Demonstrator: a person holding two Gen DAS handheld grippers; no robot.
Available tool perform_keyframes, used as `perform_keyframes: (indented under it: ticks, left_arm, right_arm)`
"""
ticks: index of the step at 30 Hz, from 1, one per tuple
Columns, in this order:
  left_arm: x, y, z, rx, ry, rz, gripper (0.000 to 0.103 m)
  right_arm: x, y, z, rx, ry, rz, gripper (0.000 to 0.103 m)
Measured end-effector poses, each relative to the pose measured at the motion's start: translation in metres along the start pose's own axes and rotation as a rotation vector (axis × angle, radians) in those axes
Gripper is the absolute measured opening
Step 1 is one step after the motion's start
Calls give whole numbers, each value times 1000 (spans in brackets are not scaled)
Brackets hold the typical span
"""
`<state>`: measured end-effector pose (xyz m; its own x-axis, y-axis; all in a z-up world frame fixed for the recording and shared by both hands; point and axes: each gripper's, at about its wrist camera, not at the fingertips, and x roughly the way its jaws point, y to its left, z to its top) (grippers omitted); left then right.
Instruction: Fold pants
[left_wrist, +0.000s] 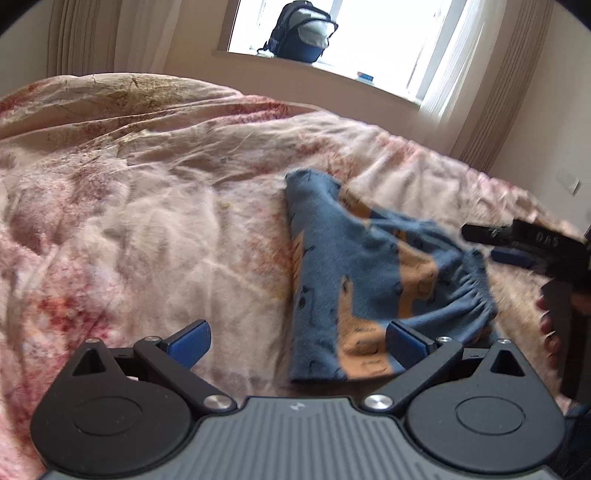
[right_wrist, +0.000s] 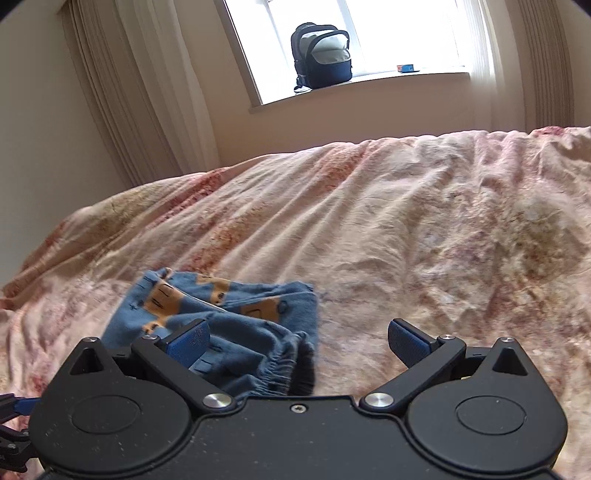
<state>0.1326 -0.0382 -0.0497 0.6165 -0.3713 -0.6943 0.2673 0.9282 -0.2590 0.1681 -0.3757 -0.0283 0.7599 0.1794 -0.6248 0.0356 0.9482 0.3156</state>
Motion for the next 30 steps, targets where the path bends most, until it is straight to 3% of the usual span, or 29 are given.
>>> perform_keyframes:
  ticks: [5, 8, 12, 19, 22, 24, 28, 30]
  left_arm:
    - [14, 7, 8, -89, -82, -120, 103]
    - [26, 13, 2, -78, -70, -140, 103]
    - [31, 14, -3, -87, -53, -155, 103]
    - [38, 6, -11, -13, -57, -155, 103]
    - [39, 7, -12, -18, -63, -161, 103]
    - [38, 9, -11, -42, -63, -170, 103]
    - [38, 13, -9, -73, -51, -177, 103]
    - [37, 13, -8, -81, -47, -176, 103]
  right_arm:
    - [12, -5, 6, 11, 41, 132, 103]
    - [26, -11, 12, -1, 60, 150, 103]
    - [46, -24, 16, 81, 89, 240, 102]
    - [51, -35, 10, 202, 95, 271, 102]
    - [52, -40, 8, 252, 101, 275, 96]
    - [52, -42, 8, 247, 110, 260, 84]
    - [53, -39, 6, 229, 118, 227, 74]
    - [53, -36, 5, 217, 120, 209, 64]
